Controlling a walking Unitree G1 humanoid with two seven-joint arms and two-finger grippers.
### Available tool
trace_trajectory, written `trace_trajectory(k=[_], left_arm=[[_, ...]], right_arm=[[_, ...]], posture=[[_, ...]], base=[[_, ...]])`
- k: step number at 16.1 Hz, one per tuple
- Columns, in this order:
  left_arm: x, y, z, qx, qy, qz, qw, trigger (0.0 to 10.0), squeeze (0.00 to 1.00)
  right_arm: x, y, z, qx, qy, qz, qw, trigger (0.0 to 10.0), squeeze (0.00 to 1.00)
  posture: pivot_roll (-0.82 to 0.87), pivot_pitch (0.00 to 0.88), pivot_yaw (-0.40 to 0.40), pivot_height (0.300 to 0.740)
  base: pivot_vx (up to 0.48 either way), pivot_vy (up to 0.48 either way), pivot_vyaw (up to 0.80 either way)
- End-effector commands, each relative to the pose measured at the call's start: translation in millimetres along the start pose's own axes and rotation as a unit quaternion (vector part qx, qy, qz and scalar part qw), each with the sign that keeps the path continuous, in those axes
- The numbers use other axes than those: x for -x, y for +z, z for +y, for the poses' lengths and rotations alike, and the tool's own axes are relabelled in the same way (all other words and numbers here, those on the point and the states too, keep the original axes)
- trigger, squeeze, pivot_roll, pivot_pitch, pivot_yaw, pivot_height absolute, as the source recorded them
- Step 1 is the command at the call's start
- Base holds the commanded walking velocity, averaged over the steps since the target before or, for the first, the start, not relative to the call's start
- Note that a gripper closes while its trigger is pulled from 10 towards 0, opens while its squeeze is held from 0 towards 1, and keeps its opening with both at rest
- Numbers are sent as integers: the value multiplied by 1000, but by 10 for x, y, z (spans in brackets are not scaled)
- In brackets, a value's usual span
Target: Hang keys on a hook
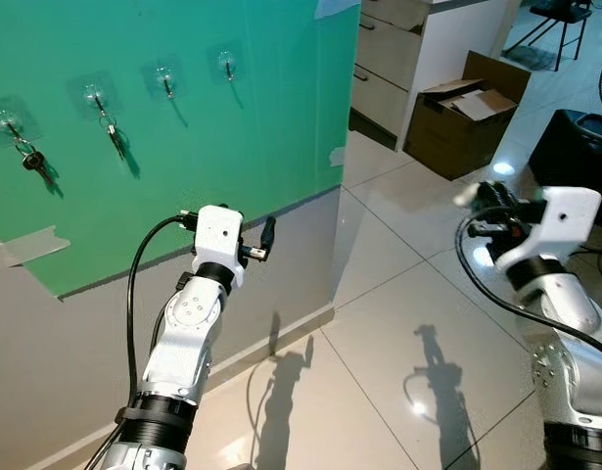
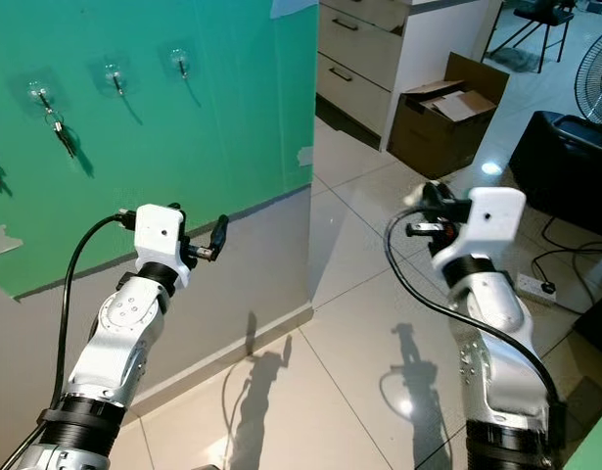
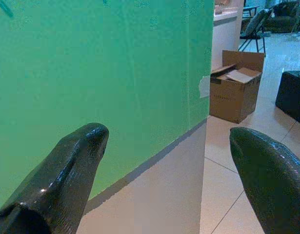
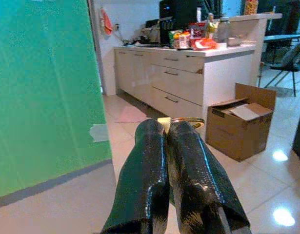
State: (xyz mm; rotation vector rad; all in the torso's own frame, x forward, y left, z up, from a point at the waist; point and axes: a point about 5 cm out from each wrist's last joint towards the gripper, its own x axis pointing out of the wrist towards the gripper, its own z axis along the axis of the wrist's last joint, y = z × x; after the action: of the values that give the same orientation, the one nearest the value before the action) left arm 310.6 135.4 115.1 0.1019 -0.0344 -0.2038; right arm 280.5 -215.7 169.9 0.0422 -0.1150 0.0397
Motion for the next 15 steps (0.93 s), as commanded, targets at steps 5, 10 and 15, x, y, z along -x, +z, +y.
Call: trace_trajectory(k=[5,10,15], left_arm=[[60,-22,47,-4,8,4,1000,10000,0],[352,7,307,-22,78,1,997,10000,0],[546,78,374,-55,75,11,996,10000,0]], right_arm=[[10,-72,182,-16,25,9,1000,10000,0],[-55,-410,491,-42,97,57,993,10000,0],[-23,-574,737,-59,147,76,984,10000,0]], posture=[[-199,0,49,740],[-8,0,-48,740],[41,51,-49,740]], base=[[0,0,0],[0,0,0],[0,0,751]])
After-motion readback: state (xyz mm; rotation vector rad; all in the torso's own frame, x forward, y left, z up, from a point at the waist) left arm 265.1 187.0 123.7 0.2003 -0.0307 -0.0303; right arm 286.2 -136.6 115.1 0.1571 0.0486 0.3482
